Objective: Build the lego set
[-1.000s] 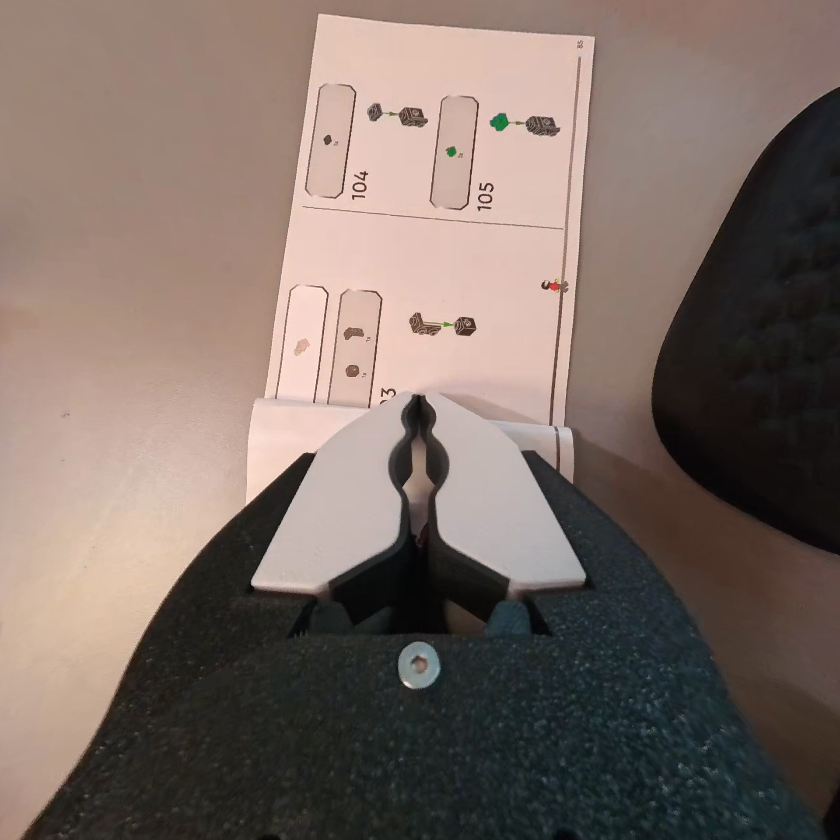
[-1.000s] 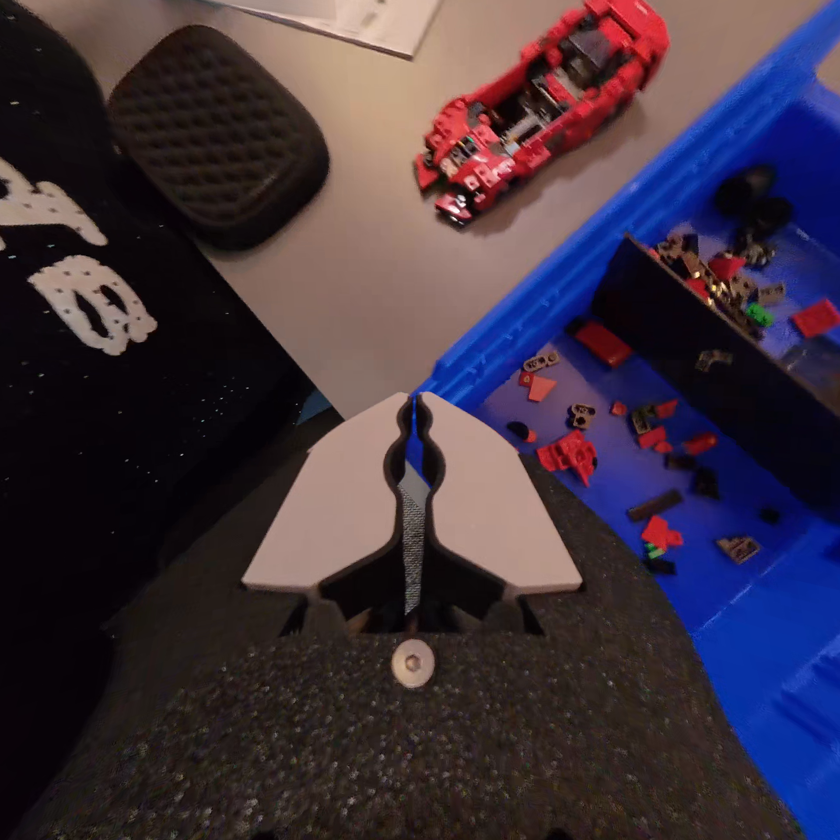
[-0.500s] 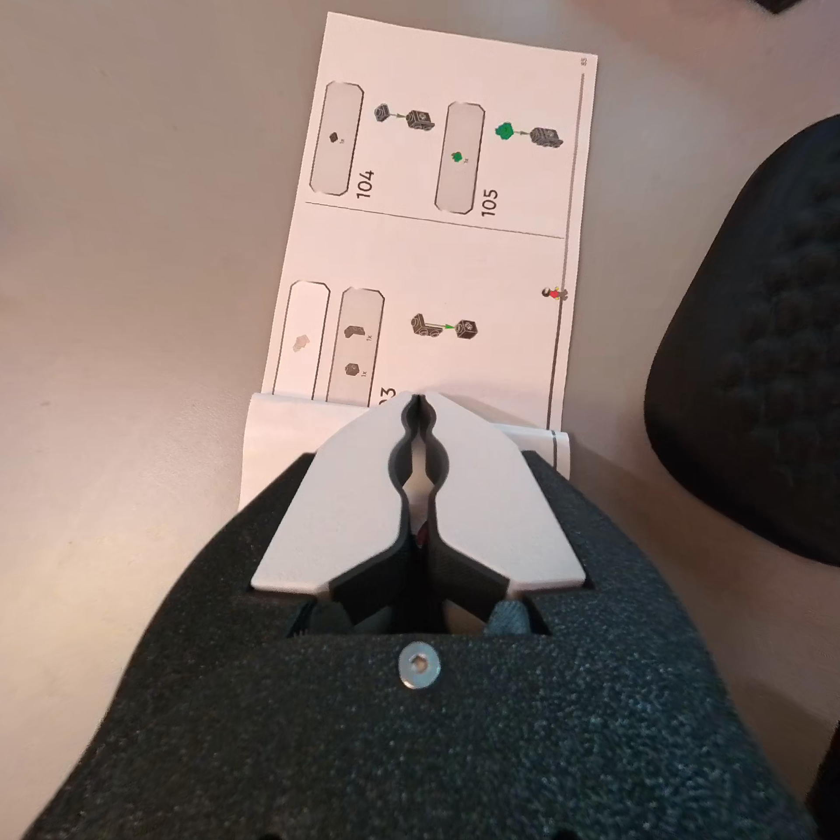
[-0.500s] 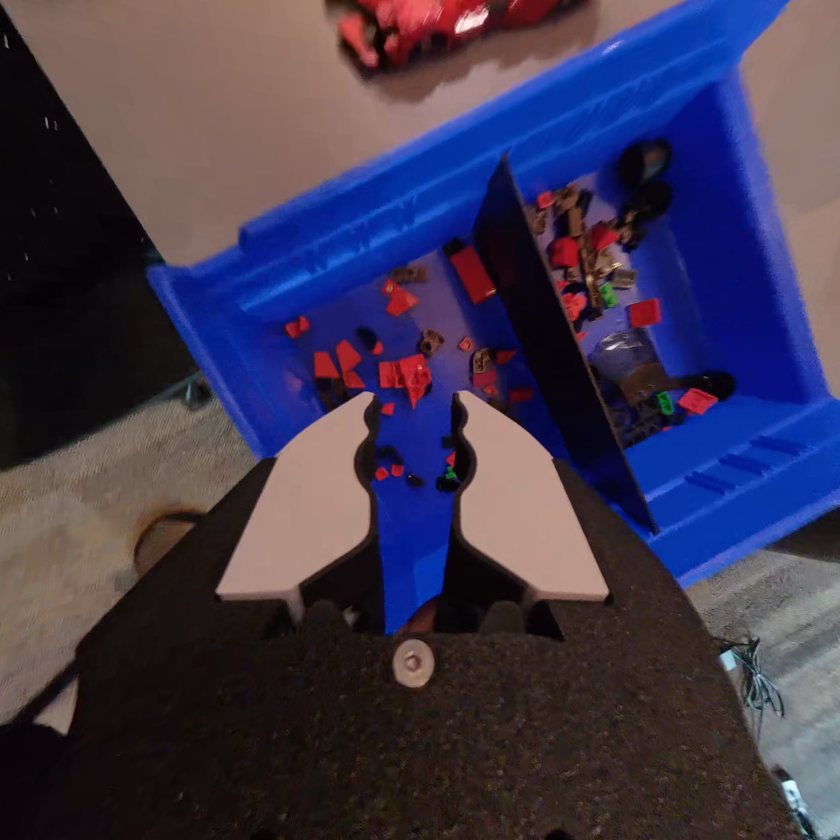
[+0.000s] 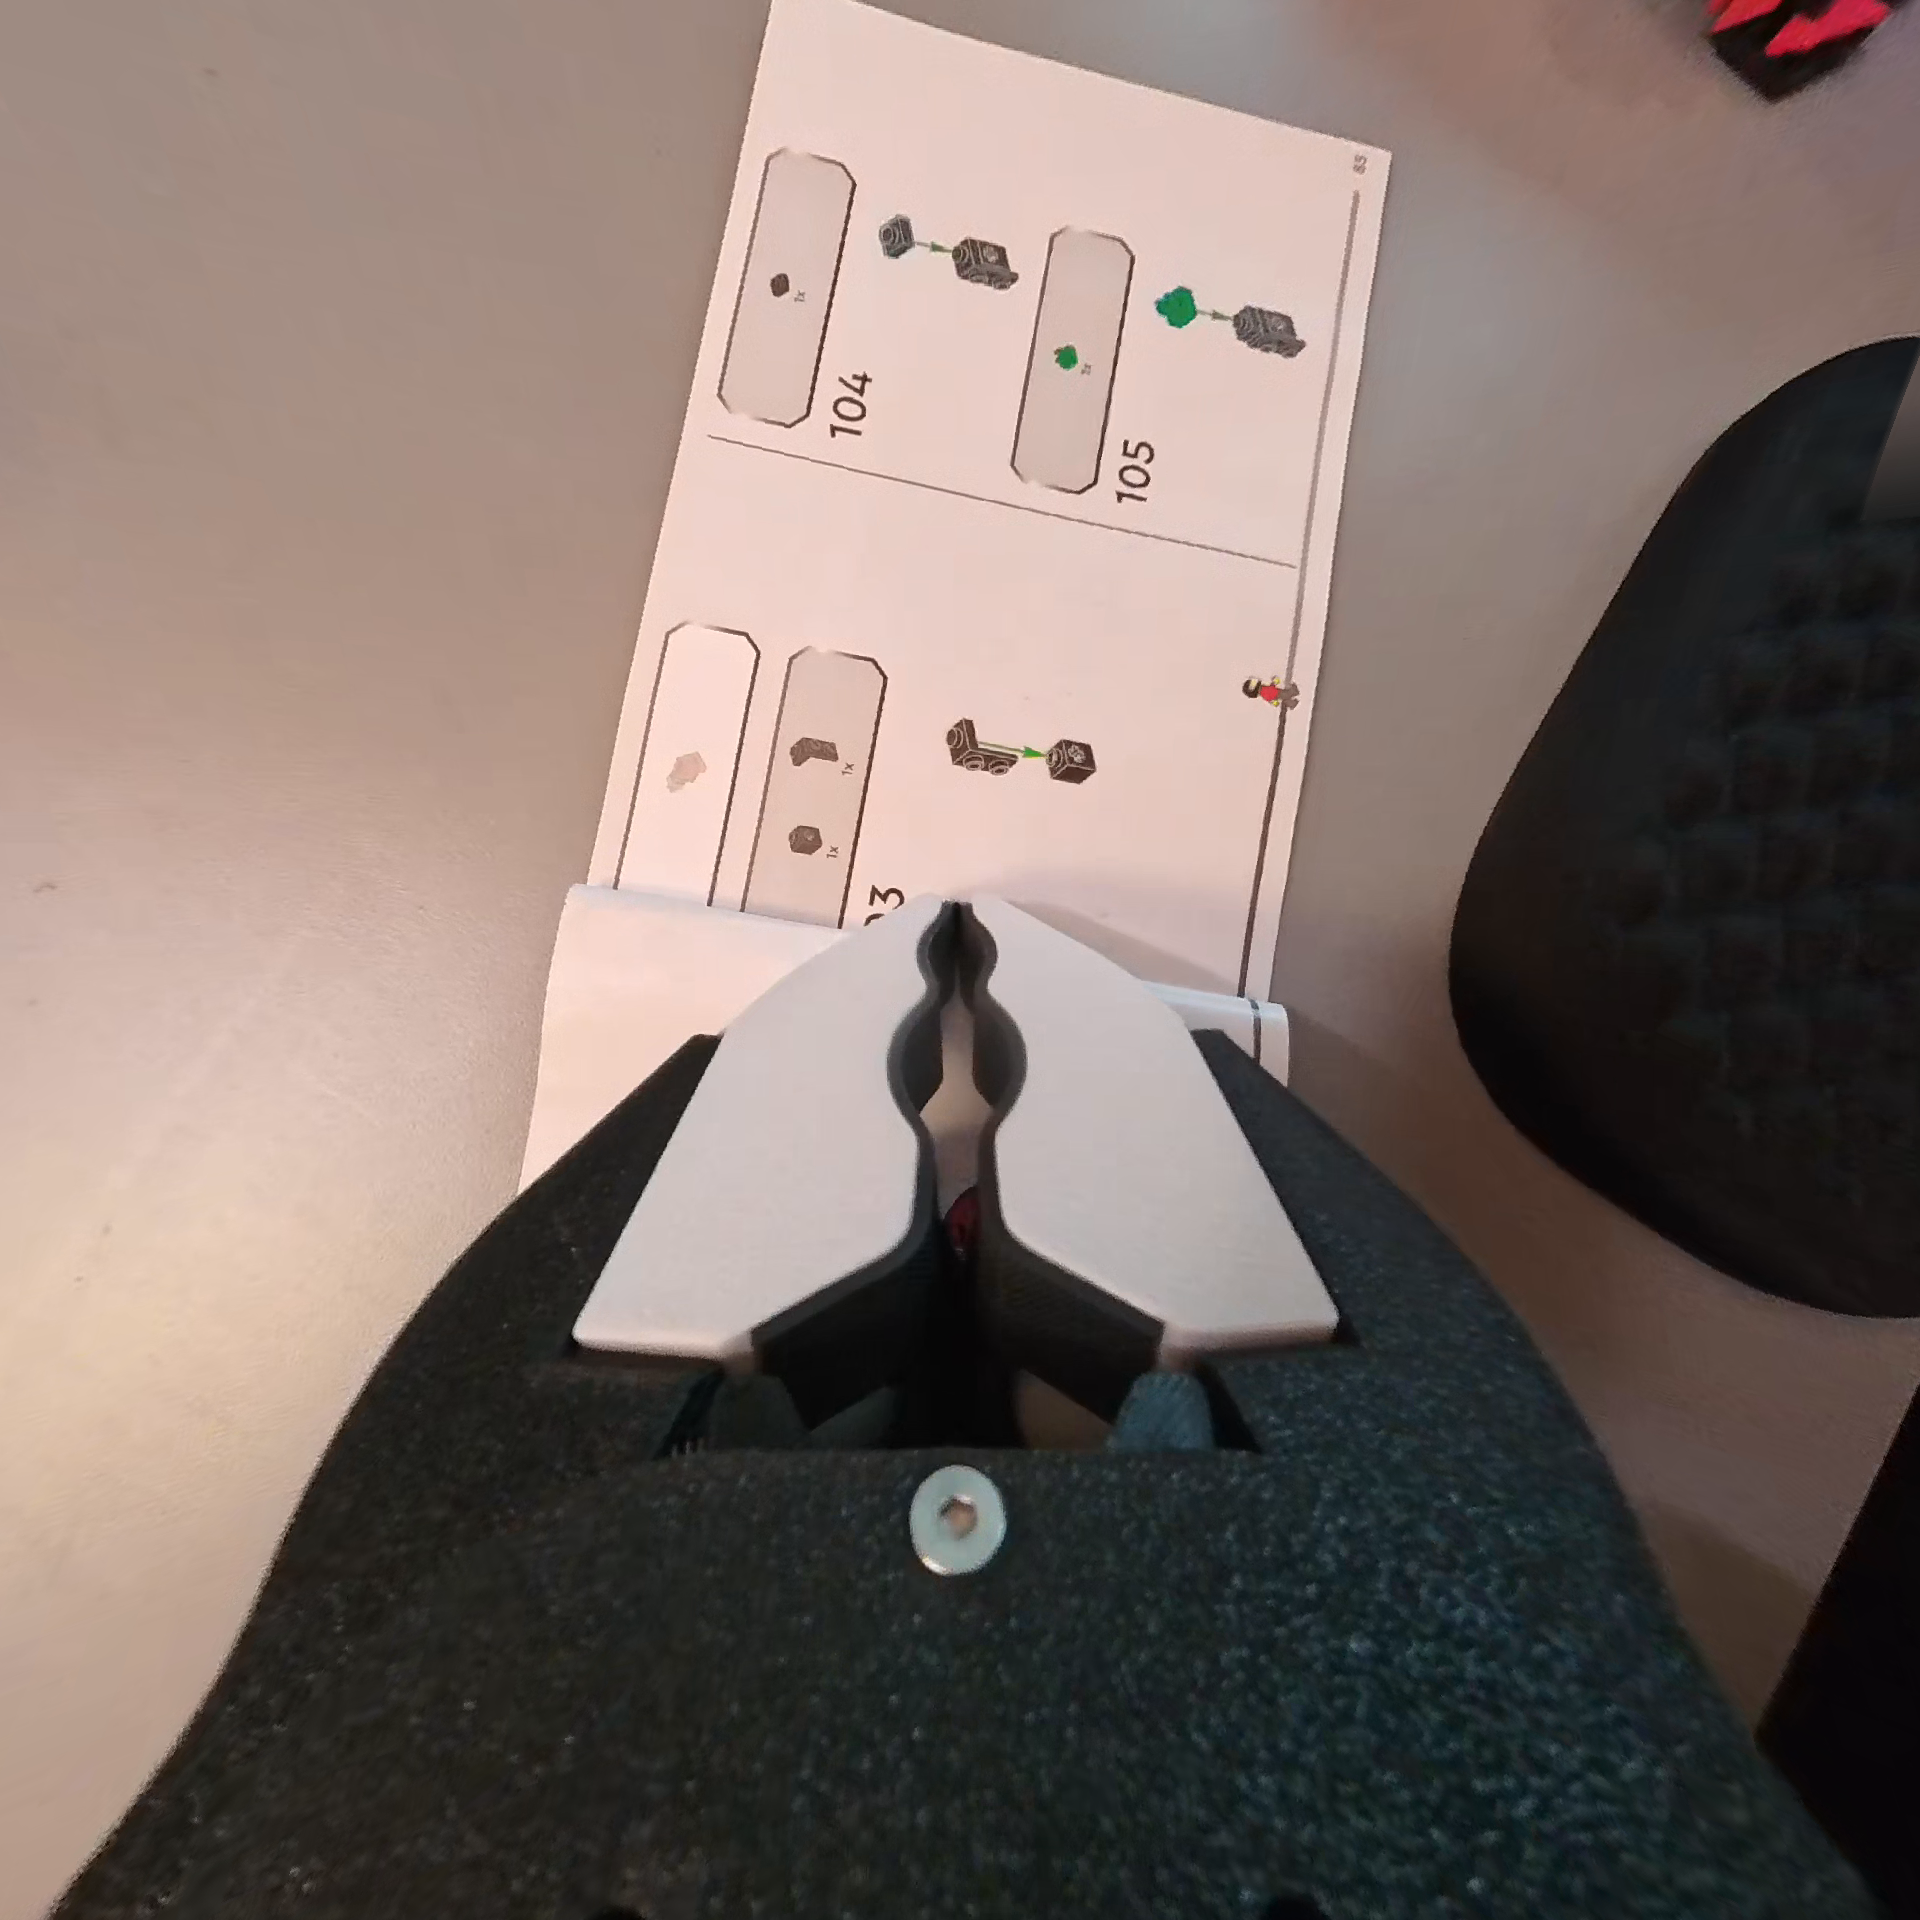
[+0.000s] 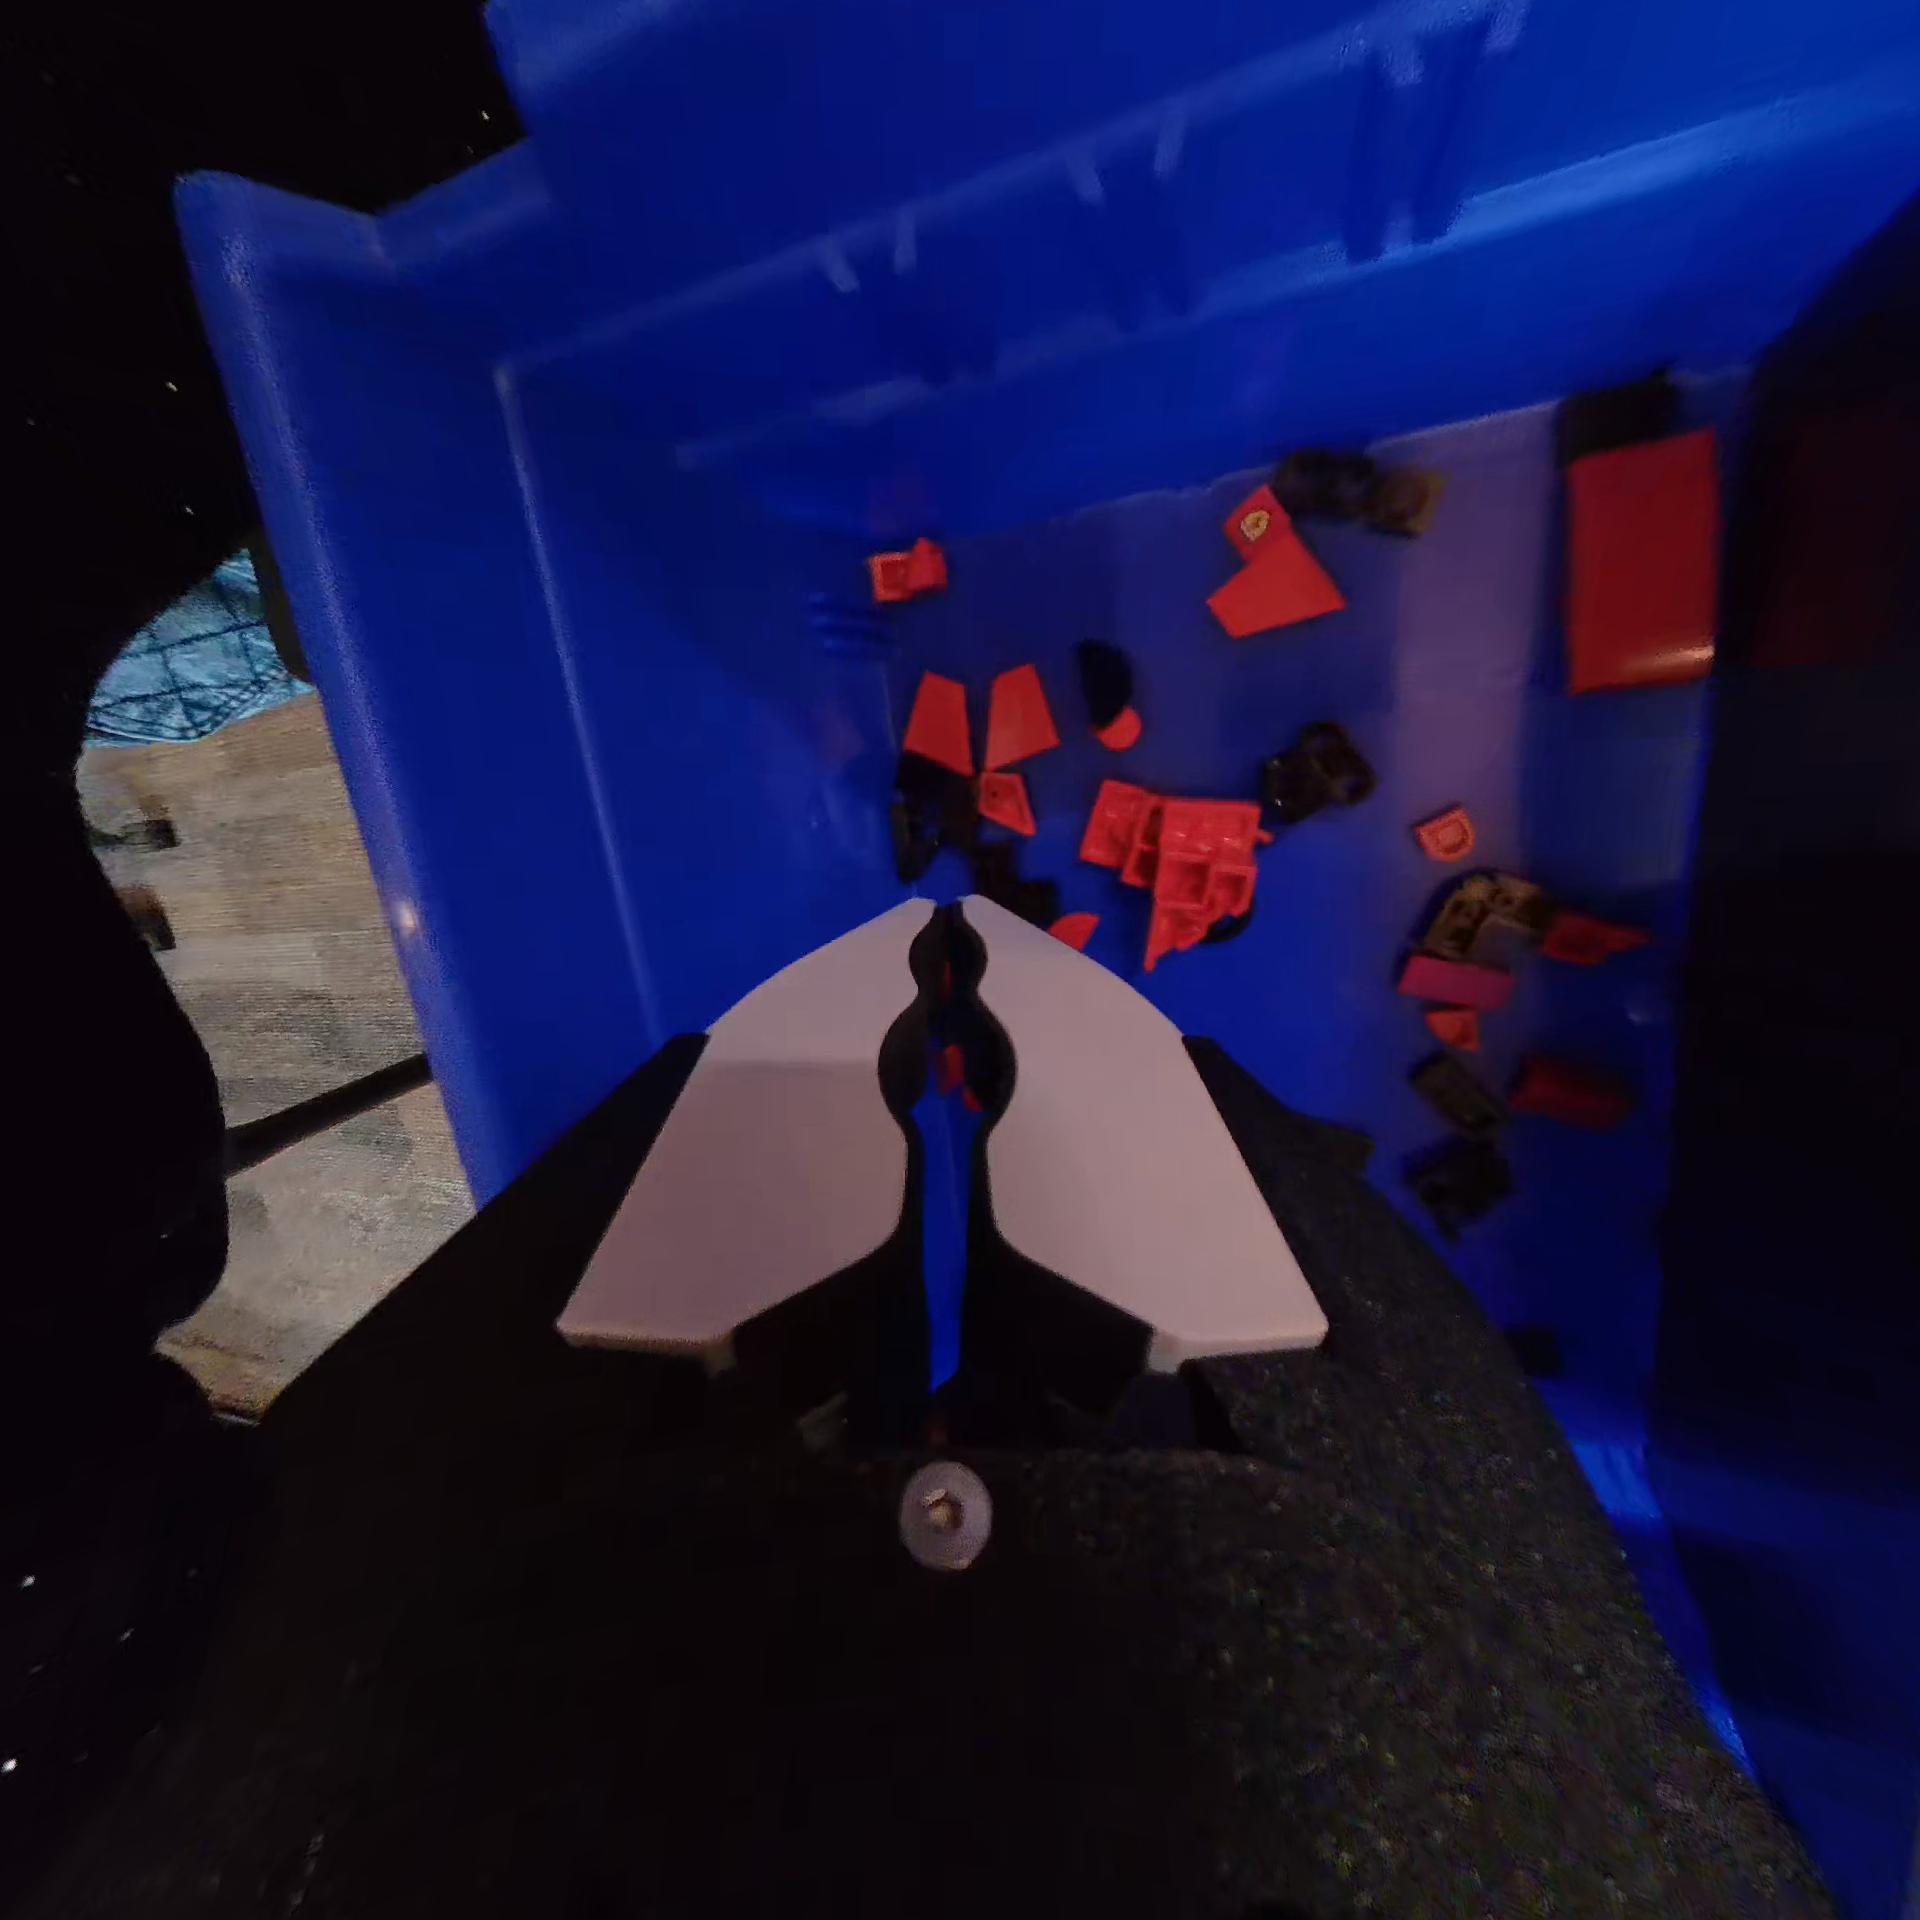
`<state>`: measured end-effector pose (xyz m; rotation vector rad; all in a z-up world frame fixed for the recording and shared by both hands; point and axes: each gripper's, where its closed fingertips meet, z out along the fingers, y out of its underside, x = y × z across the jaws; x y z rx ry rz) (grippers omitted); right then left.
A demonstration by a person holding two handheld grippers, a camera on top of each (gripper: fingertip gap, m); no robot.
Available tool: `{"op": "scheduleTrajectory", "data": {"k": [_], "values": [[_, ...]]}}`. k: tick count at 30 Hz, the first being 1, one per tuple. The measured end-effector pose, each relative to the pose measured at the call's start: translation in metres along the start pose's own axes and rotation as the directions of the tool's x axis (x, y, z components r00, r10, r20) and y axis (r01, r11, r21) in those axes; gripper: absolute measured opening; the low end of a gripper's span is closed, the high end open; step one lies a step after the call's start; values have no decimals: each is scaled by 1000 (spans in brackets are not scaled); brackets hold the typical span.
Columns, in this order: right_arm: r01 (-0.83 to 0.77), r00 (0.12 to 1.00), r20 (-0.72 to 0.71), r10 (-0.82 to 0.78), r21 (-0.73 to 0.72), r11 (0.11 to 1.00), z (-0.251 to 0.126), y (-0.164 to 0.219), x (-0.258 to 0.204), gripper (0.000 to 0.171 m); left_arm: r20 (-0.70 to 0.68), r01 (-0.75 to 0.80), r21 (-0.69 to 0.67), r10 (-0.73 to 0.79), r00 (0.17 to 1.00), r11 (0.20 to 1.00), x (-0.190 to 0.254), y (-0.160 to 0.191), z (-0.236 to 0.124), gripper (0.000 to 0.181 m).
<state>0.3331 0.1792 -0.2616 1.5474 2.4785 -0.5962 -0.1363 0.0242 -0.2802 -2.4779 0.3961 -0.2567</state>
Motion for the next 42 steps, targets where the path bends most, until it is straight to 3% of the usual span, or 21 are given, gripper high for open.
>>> {"op": "scheduleTrajectory", "data": {"k": [6,10,13,17,20,23,28,35,38,42], "values": [[-13,996,92,16,-36,999,20,-5,-5,0,2,5,-14,-5,1000,1000,0,0,0,0],[-22,993,-118,18,-32,999,15,-9,27,0,-1,12,-12,-12,1000,1000,0,0,0,0],[63,973,-228,-45,68,996,1,-23,35,1,-6,14,-16,-14,1000,1000,0,0,0,0],[76,978,-203,-48,133,988,-7,-30,28,11,-11,19,-25,-19,1000,1000,0,0,0,0],[94,974,-217,-70,102,990,-9,-25,30,11,-11,20,-21,-20,1000,1000,0,0,0,0],[107,960,-274,-59,161,981,-6,-39,42,11,-10,27,-12,-27,1000,1000,0,0,0,0],[135,954,-277,-111,69,988,4,-30,40,9,-13,27,-17,-27,1000,1000,0,0,0,0],[-87,995,53,85,47,995,-4,-8,2,2,-18,30,-15,-31,999,999,0,0,0,0],[-161,987,-19,161,-15,987,-16,7,8,3,-18,30,-15,-30,999,999,0,0,0,0],[-311,943,-116,311,20,950,-47,16,8,11,-15,27,-15,-28,1000,1000,0,0,0,0]]}}
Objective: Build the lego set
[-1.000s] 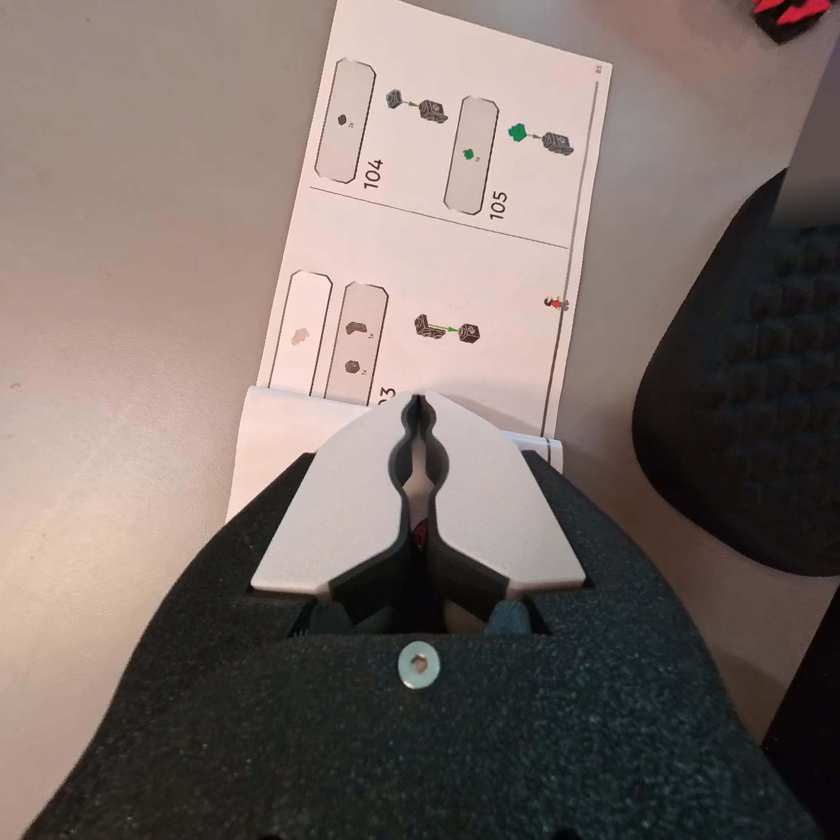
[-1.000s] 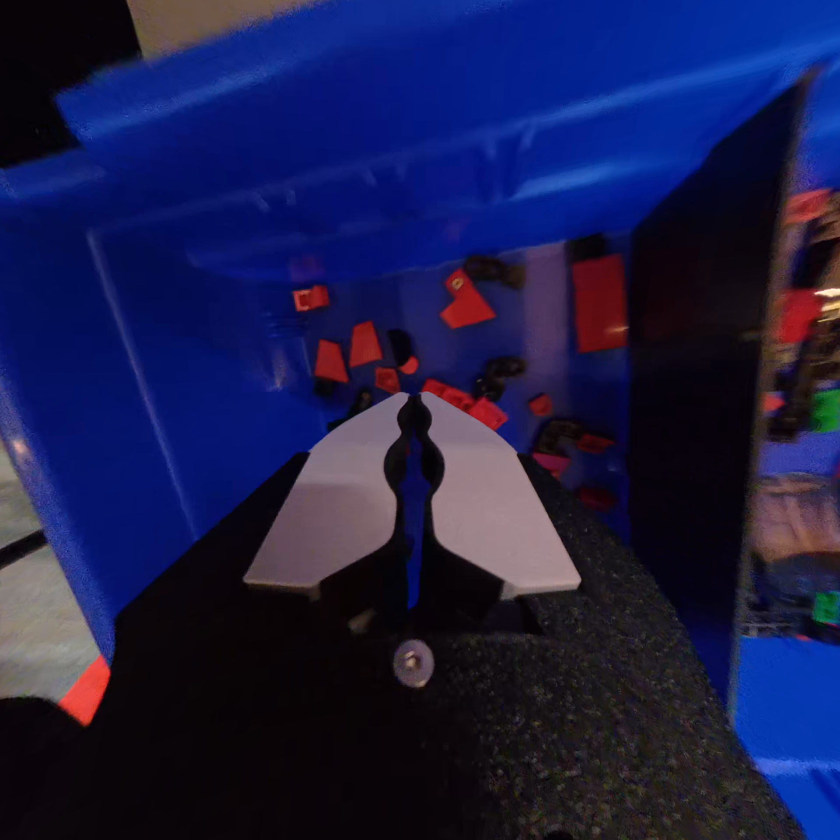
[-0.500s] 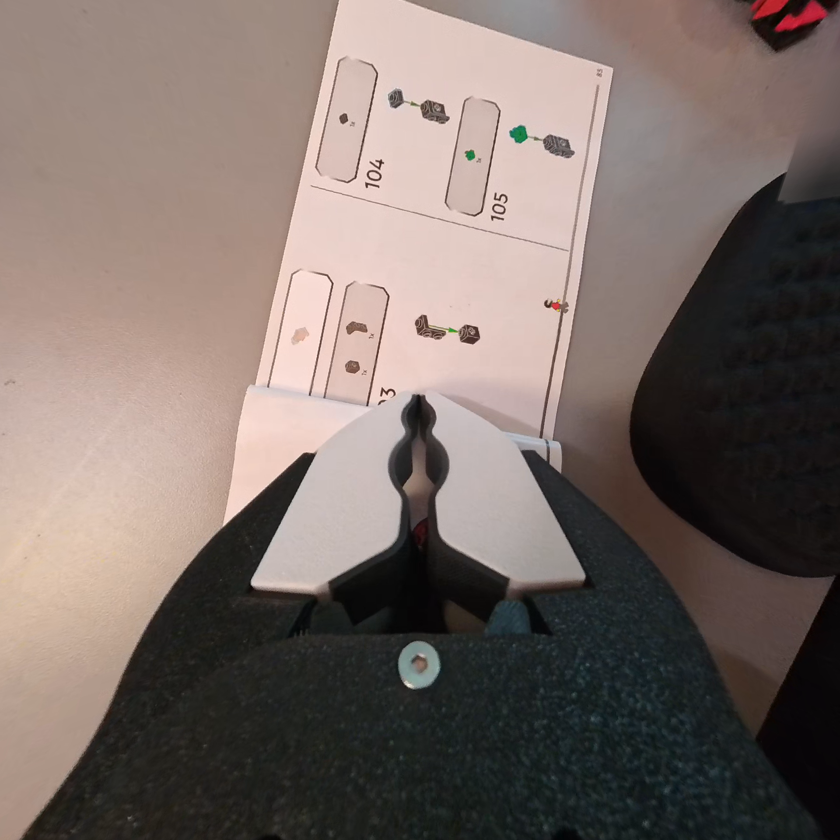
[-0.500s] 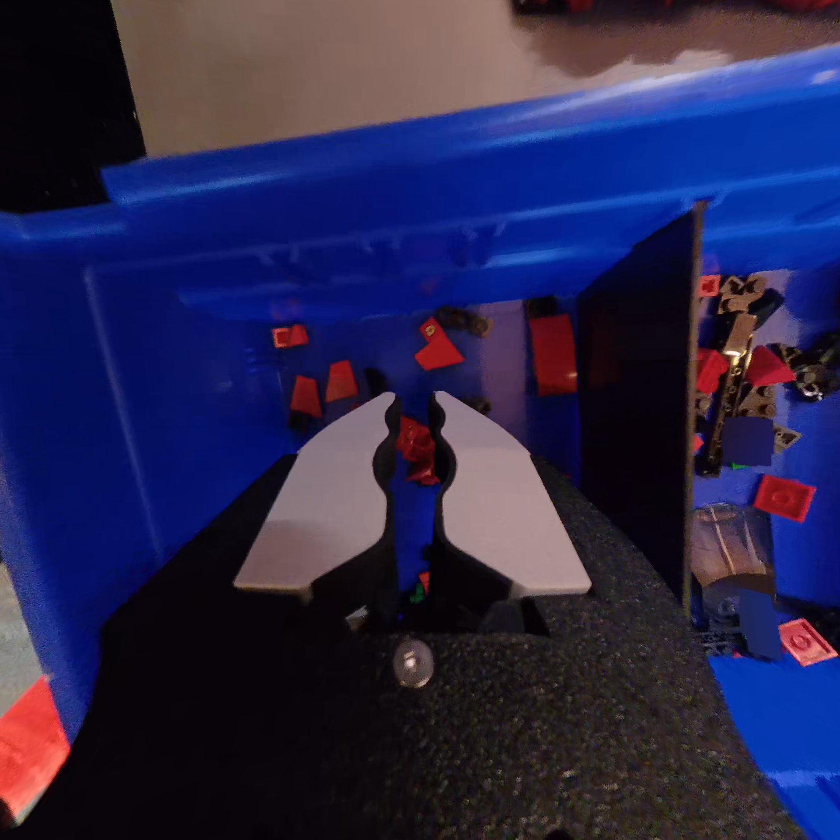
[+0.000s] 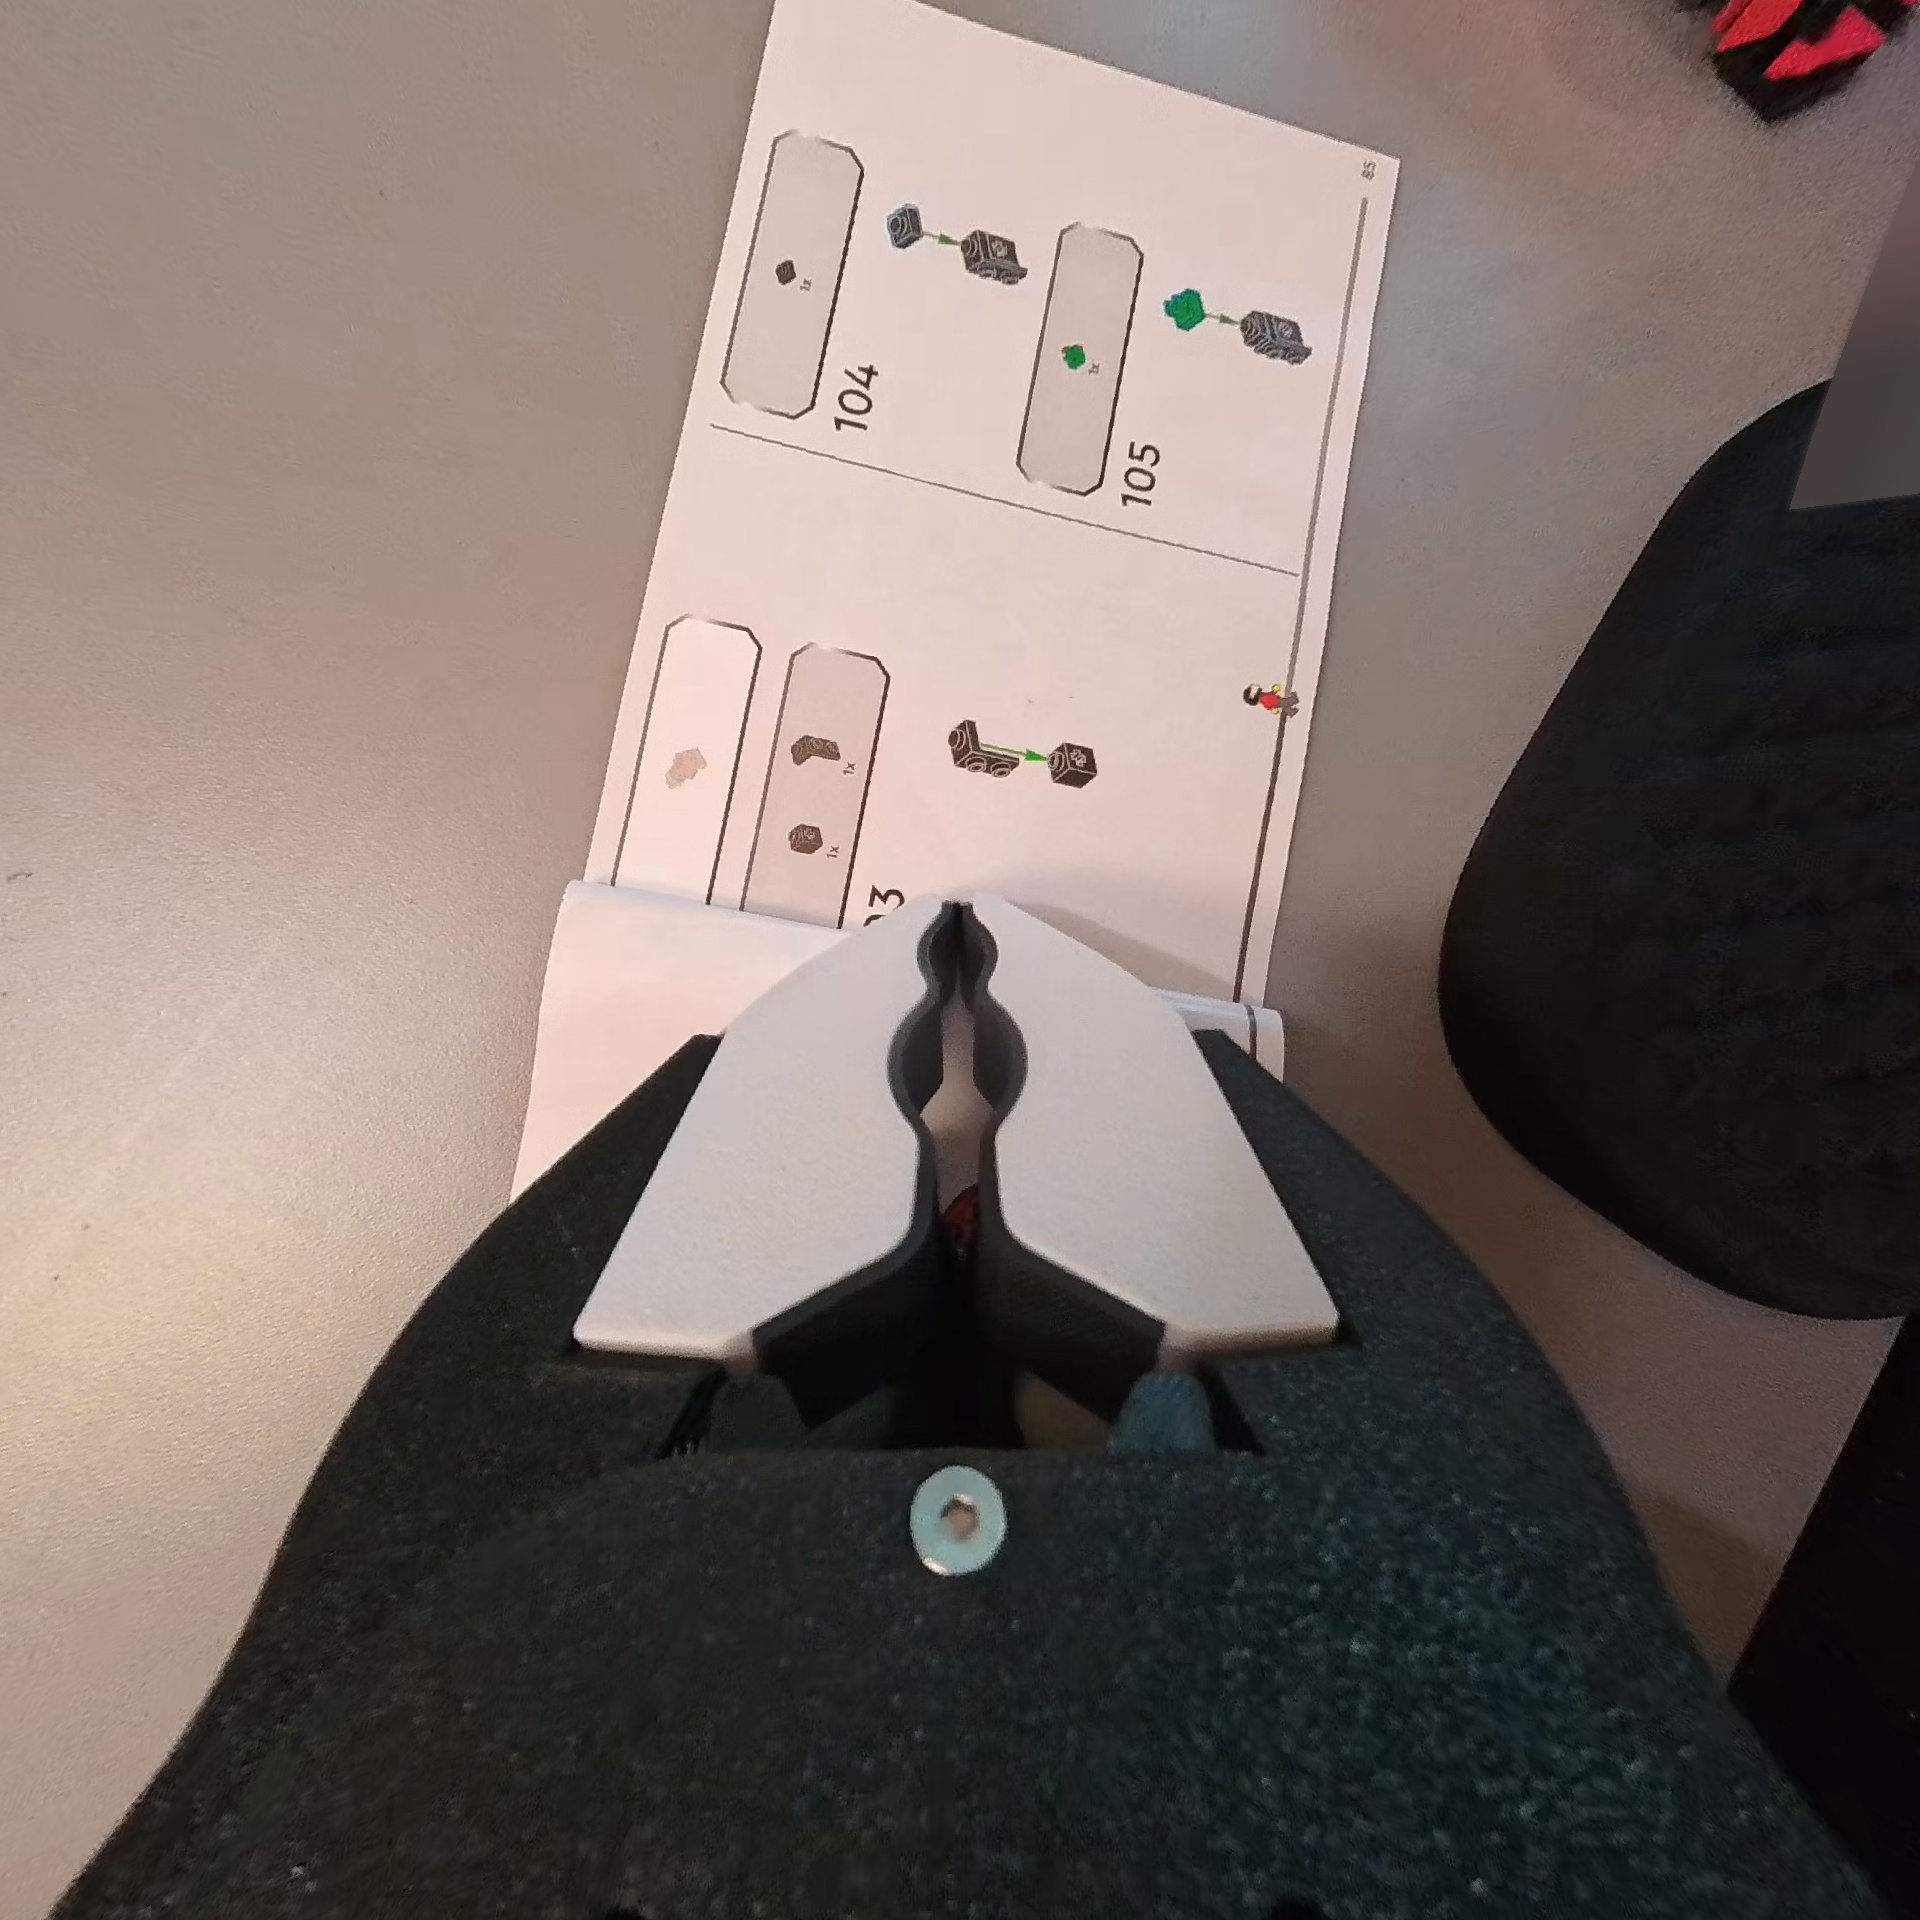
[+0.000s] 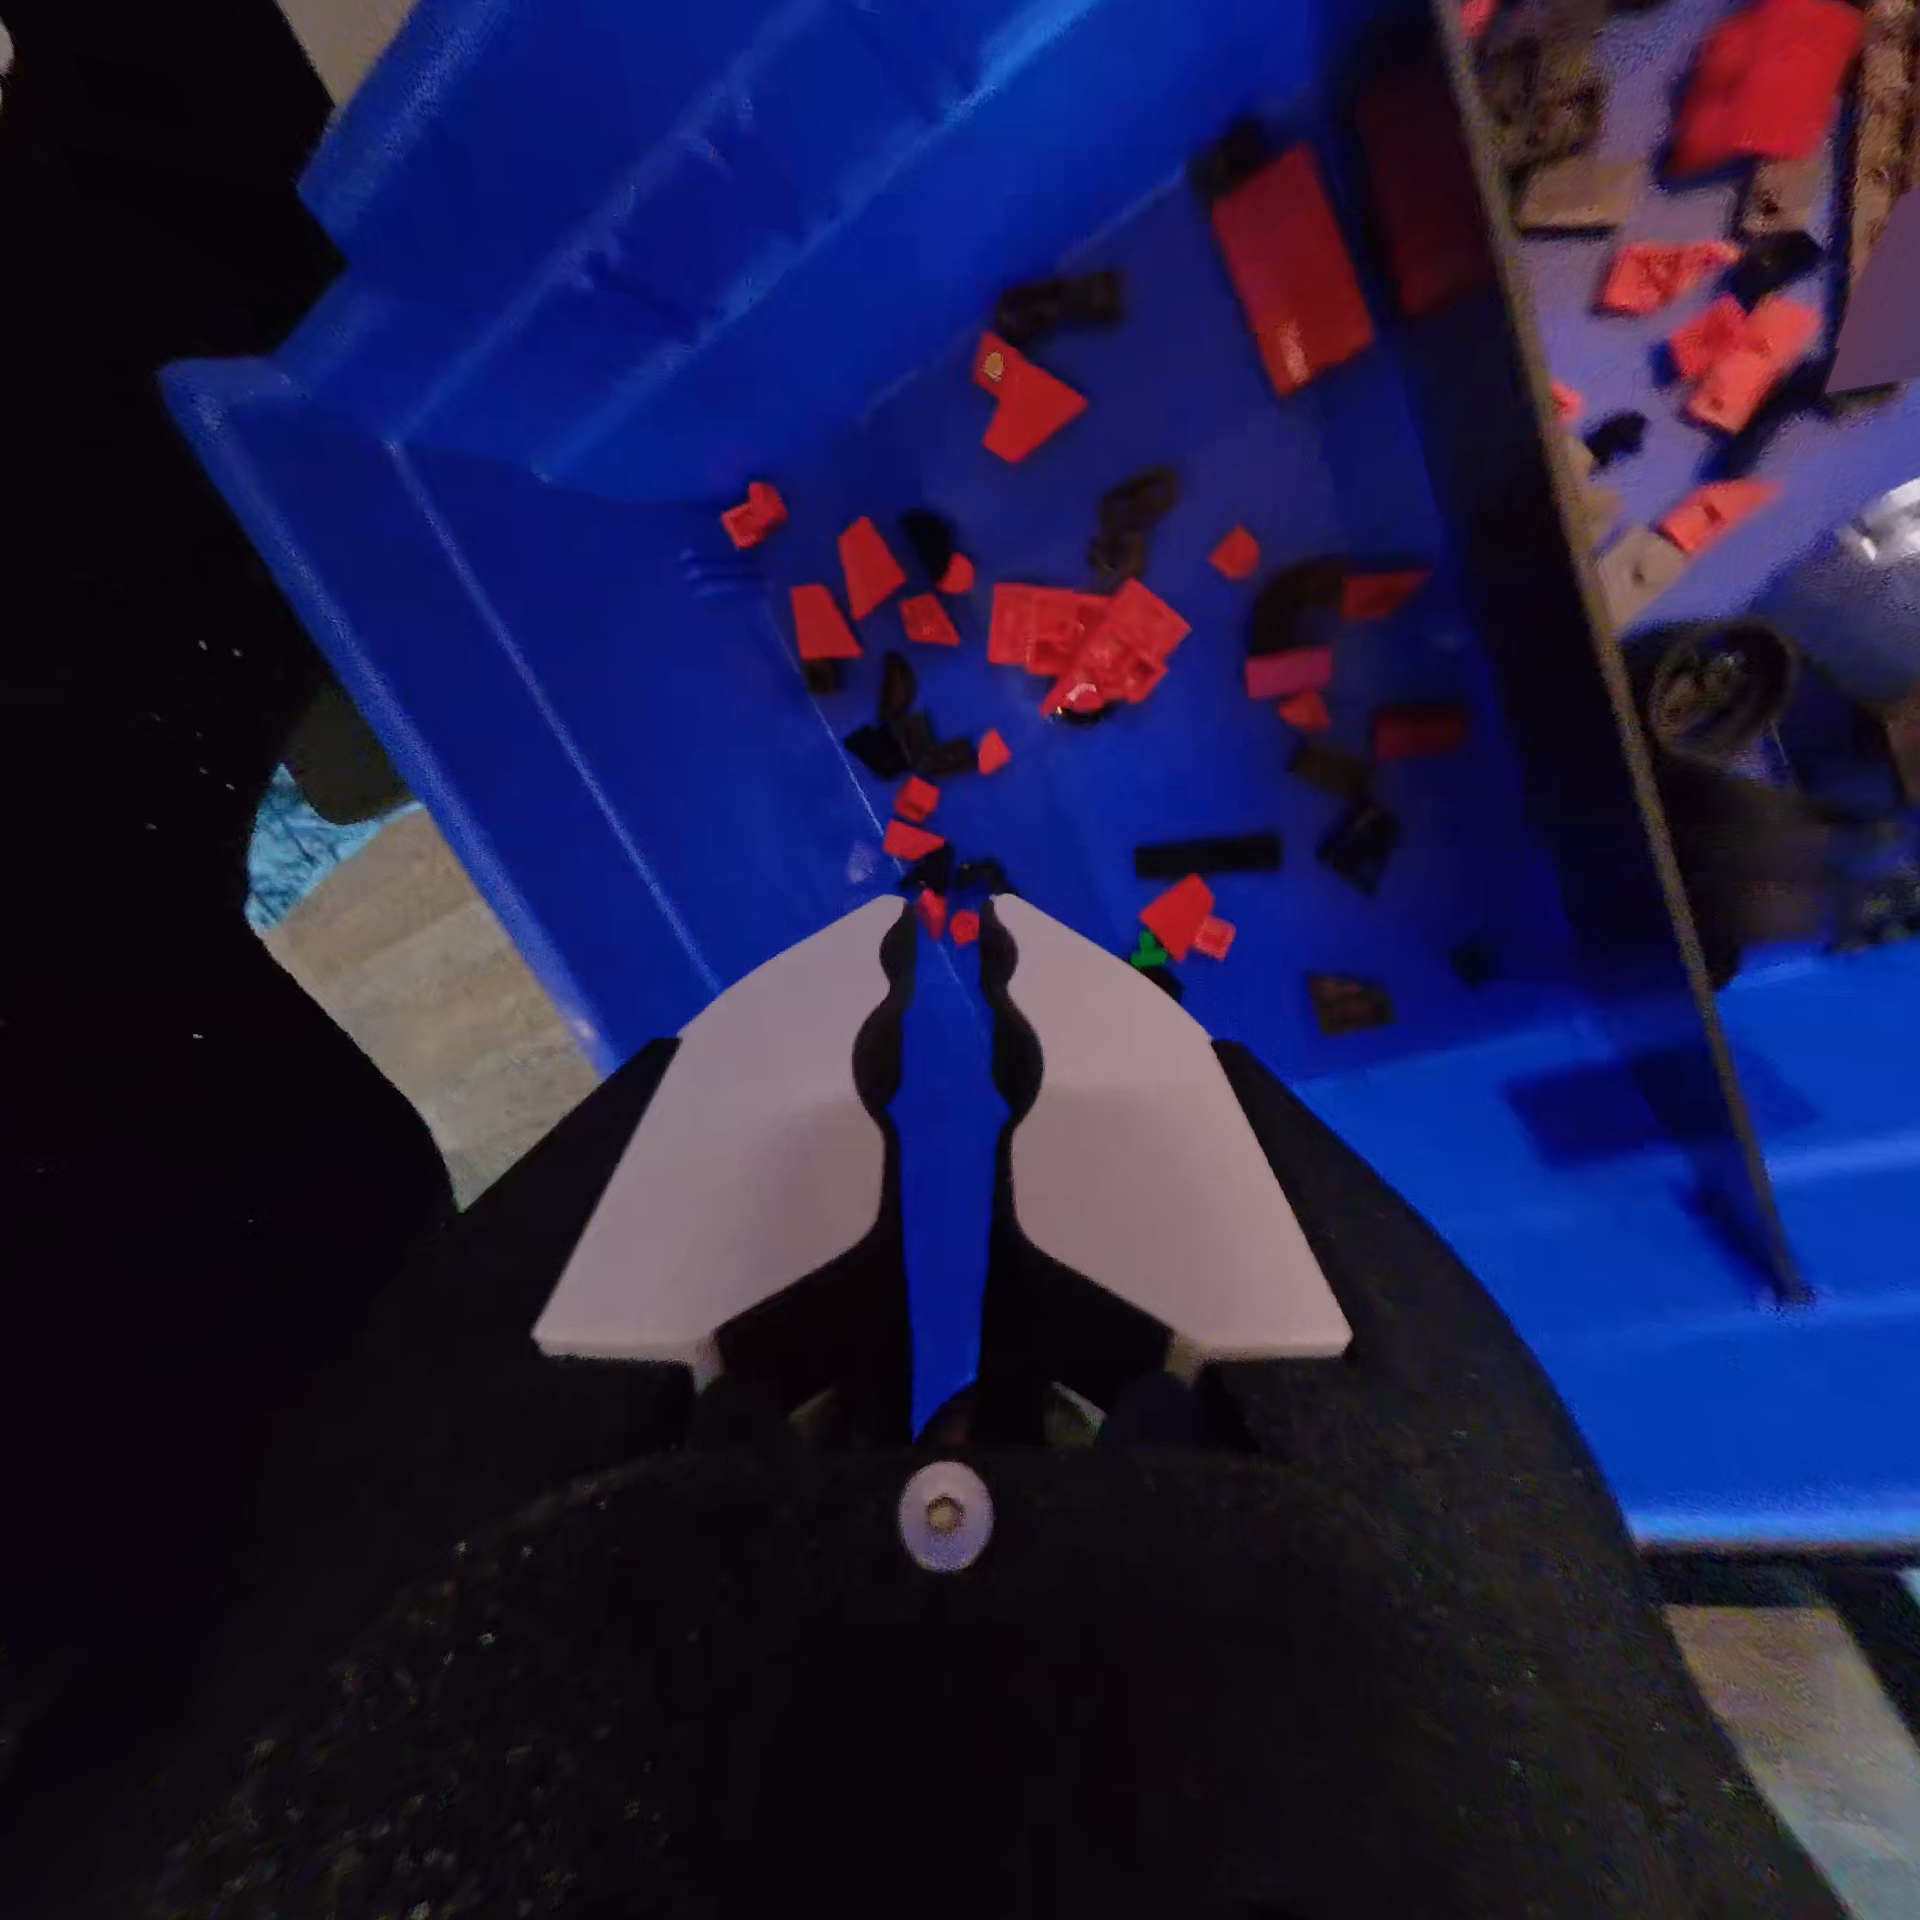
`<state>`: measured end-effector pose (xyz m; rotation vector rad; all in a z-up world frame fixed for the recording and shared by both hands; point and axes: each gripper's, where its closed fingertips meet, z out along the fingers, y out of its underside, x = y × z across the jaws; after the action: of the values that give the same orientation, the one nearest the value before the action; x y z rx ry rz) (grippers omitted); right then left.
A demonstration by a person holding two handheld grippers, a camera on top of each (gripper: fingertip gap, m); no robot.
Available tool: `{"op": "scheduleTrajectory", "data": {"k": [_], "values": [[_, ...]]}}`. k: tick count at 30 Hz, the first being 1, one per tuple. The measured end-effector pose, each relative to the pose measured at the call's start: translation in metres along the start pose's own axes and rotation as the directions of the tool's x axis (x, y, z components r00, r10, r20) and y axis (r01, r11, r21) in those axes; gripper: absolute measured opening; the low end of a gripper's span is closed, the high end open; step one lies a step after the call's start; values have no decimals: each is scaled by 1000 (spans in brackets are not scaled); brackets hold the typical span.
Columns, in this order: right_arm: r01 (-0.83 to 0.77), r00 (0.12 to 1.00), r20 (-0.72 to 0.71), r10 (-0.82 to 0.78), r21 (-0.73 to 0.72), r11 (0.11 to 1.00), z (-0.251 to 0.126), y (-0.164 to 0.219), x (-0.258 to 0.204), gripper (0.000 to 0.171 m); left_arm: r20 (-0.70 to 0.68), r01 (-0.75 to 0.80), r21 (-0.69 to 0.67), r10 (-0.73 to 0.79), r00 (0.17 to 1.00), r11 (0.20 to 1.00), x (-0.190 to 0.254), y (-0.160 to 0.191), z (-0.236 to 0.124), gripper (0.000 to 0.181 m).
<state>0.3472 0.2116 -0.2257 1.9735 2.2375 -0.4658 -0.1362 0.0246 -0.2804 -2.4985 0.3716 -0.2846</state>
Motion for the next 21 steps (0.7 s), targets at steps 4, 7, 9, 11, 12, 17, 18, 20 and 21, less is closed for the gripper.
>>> {"op": "scheduleTrajectory", "data": {"k": [4,7,9,11,12,17,18,20,21], "values": [[-105,994,14,104,65,992,-3,-8,-9,17,6,-5,11,5,1000,1000,0,0,0,0],[-156,986,62,157,-14,988,19,-10,-21,23,13,-13,17,13,1000,1000,0,0,0,0],[-216,976,14,219,-105,971,33,-3,-15,23,16,-21,16,21,1000,1000,0,0,0,0],[-296,955,-60,290,-149,944,32,9,-2,21,15,-28,15,28,999,999,0,0,0,0],[-338,940,-106,325,-142,930,25,16,5,17,14,-31,14,31,999,999,0,0,0,0],[-512,854,-132,504,-39,858,-2,25,12,14,26,-39,14,39,999,999,0,0,0,0],[-534,841,-160,518,-84,841,-2,33,11,20,31,-45,16,44,999,999,0,0,0,0],[-558,828,-170,535,-141,818,1,39,5,20,39,-54,23,53,998,998,0,0,0,0],[-563,824,-163,542,-131,816,3,35,3,21,42,-58,26,57,997,998,0,0,0,0]]}}
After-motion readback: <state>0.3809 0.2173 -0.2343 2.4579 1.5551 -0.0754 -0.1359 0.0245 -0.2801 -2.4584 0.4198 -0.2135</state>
